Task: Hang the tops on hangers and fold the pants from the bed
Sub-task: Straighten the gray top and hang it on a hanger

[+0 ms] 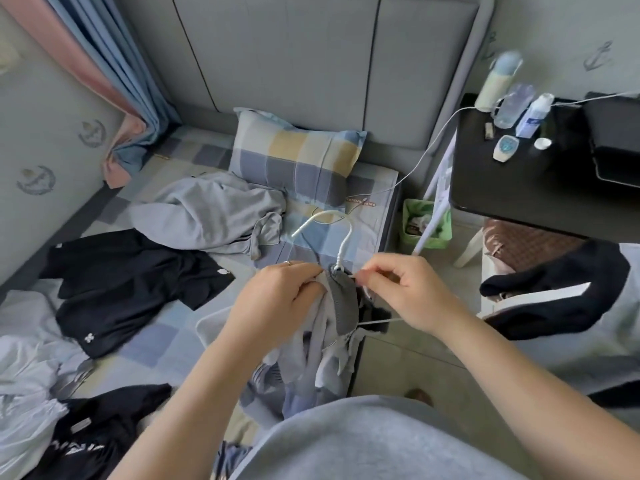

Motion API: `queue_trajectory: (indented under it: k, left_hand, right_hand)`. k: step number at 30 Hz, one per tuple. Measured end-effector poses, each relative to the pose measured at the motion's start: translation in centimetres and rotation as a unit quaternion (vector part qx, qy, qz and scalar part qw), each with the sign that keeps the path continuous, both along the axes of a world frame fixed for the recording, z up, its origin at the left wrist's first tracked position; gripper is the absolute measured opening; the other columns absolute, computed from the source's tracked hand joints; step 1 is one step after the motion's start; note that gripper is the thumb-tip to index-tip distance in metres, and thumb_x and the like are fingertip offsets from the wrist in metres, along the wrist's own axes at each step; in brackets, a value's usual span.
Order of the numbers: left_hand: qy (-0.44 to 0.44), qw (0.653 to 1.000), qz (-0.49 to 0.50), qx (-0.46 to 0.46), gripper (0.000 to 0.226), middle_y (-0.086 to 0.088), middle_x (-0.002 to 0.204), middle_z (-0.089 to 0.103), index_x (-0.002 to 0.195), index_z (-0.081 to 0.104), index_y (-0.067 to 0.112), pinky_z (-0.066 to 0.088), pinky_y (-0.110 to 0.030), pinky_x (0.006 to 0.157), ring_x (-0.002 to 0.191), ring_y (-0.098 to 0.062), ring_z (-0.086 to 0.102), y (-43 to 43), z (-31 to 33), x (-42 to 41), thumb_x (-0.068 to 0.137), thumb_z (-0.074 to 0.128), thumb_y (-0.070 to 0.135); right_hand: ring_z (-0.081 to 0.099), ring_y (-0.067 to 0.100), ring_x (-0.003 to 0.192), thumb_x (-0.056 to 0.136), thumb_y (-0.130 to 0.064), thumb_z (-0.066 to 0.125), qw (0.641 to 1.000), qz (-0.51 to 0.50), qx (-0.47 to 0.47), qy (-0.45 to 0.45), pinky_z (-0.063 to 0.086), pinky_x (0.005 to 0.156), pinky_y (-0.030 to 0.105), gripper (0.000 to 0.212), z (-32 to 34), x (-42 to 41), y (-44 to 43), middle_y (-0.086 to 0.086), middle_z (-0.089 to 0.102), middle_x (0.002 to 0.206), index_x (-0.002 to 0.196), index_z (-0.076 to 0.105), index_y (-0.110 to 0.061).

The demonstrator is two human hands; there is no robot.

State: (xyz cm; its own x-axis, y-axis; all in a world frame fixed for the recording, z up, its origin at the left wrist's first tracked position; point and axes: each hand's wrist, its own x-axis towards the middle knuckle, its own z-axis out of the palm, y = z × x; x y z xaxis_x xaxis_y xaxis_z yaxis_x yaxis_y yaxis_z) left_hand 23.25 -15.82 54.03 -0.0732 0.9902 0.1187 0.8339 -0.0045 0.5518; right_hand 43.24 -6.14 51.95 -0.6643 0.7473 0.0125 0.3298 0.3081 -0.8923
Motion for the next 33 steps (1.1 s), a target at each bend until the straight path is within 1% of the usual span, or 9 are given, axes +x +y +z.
queue_trajectory:
  k: [3,5,11,16,20,23,26,29,33]
  left_hand:
    - [-0.047,0.996,0.078,0.017,0.034,0.006,0.054,0.035,0.063,0.043,0.011,0.029,-0.033,0.053,0.053,-0.011,0.032,-0.5,-0.7,-0.7,0.092,0.060,0.004]
    - [-0.080,0.987,0.131,0.043,0.024,0.005,0.053,0.039,0.069,0.054,0.004,0.030,-0.031,0.053,0.052,-0.011,0.031,-0.8,-0.9,-1.3,0.093,0.060,0.004]
    - [-0.144,0.972,0.162,0.095,0.024,0.012,0.050,0.040,0.073,0.061,0.012,0.025,-0.016,0.048,0.049,-0.008,0.032,-0.3,0.2,-0.5,0.096,0.058,0.007]
    - [-0.191,0.958,0.186,0.103,0.045,0.011,0.049,0.031,0.058,0.040,0.027,0.022,-0.017,0.045,0.049,-0.007,0.026,0.0,0.7,-0.4,0.097,0.057,0.011]
    - [-0.203,0.956,0.190,0.092,0.046,0.012,0.048,0.031,0.057,0.042,0.028,0.022,-0.016,0.046,0.049,-0.007,0.027,0.0,0.6,-0.3,0.096,0.056,0.008]
    - [-0.213,0.957,0.181,0.082,0.052,0.013,0.047,0.031,0.053,0.045,0.035,0.021,-0.014,0.044,0.047,-0.006,0.027,-0.2,0.6,-0.2,0.096,0.055,0.007]
    - [-0.205,0.961,0.169,0.079,0.047,0.013,0.049,0.031,0.057,0.047,0.034,0.020,-0.015,0.046,0.049,-0.006,0.027,-0.3,0.3,-1.0,0.095,0.059,0.008]
    - [-0.200,0.962,0.173,0.066,0.023,0.010,0.054,0.041,0.082,0.066,0.033,0.028,-0.015,0.047,0.049,-0.006,0.034,-0.8,-0.1,-2.0,0.092,0.065,0.013]
    - [-0.208,0.965,0.152,0.043,0.034,-0.005,0.068,0.052,0.097,0.065,0.046,0.032,-0.013,0.048,0.050,-0.004,0.035,-1.9,-0.4,-3.6,0.086,0.072,0.014]
  right_hand:
    - [0.061,0.015,0.104,0.096,-0.014,0.065,0.979,-0.104,0.168,0.046,0.047,0.095,0.039,0.006,-0.8,1.1,-0.5,-0.006,0.064,0.099,0.097,0.071,-0.012]
    - [0.062,0.016,0.103,0.095,-0.013,0.060,0.956,-0.142,0.239,0.092,0.049,0.093,0.035,0.011,-1.4,1.7,-1.1,-0.002,0.064,0.101,0.099,0.069,-0.008]
    - [0.048,0.002,0.128,0.096,-0.029,0.066,0.998,0.046,-0.025,-0.045,0.038,0.109,0.025,0.044,-4.0,-2.4,-2.3,-0.012,0.055,0.137,0.138,0.051,-0.028]
    - [0.060,0.004,0.086,0.092,-0.034,0.063,0.999,0.033,0.011,0.011,0.047,0.076,0.021,0.012,-4.6,-4.1,-2.3,-0.020,0.061,0.088,0.088,0.056,-0.042]
    - [0.065,0.022,0.082,0.083,-0.050,0.060,0.995,0.051,-0.082,0.005,0.052,0.081,0.043,0.022,-6.2,-3.5,-2.4,-0.007,0.064,0.086,0.091,0.054,-0.031]
    - [0.066,0.005,0.094,0.082,-0.056,0.062,0.985,0.104,-0.121,-0.073,0.052,0.082,0.034,0.025,-7.6,-3.0,-1.8,-0.015,0.070,0.097,0.100,0.059,-0.039]
    - [0.060,0.001,0.075,0.091,-0.051,0.059,0.971,0.129,-0.035,-0.198,0.038,0.064,0.024,0.026,-9.1,-1.7,-1.3,-0.016,0.064,0.073,0.069,0.055,-0.038]
    - [0.062,0.014,0.088,0.097,-0.044,0.052,0.944,0.110,0.098,-0.295,0.036,0.083,0.035,0.032,-10.7,-0.1,0.0,-0.006,0.066,0.079,0.071,0.050,-0.025]
    - [0.046,0.003,0.128,0.096,-0.048,0.053,0.917,0.039,0.188,-0.351,0.000,0.116,0.046,0.020,-11.2,2.6,2.2,-0.020,0.063,0.118,0.109,0.063,-0.035]
